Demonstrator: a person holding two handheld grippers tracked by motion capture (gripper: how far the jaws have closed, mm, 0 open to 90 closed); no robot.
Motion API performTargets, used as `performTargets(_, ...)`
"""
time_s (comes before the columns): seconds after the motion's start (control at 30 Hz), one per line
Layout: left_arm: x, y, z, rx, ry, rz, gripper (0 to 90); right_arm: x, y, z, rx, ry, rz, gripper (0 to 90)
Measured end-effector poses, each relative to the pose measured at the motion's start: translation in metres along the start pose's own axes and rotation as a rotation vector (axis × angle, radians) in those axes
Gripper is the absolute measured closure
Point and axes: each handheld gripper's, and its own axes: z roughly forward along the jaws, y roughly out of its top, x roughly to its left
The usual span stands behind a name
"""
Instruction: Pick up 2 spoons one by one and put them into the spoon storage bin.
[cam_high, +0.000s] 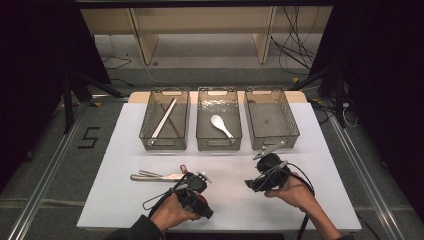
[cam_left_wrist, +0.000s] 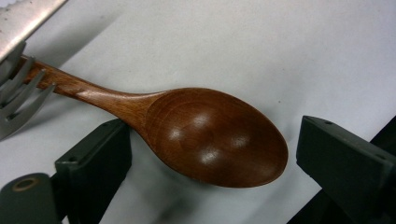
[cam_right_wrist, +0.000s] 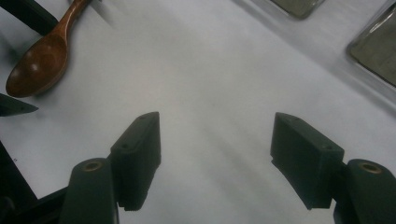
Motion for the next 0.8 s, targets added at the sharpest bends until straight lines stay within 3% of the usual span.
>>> performTargets(0.4, 0.0023, -0.0025, -0.0031, -0.009, 0.032, 0.047, 23.9, -0.0003, 0.0002, 0.0007, 0.0, 0.001, 0.002, 34.2)
performTargets(0.8, 0.0008, -0.0054, -0.0045, -0.01, 0.072, 0.145, 35.0, 0.0006, 0.0015, 0.0024, 0.006, 0.004, -0.004, 34.2)
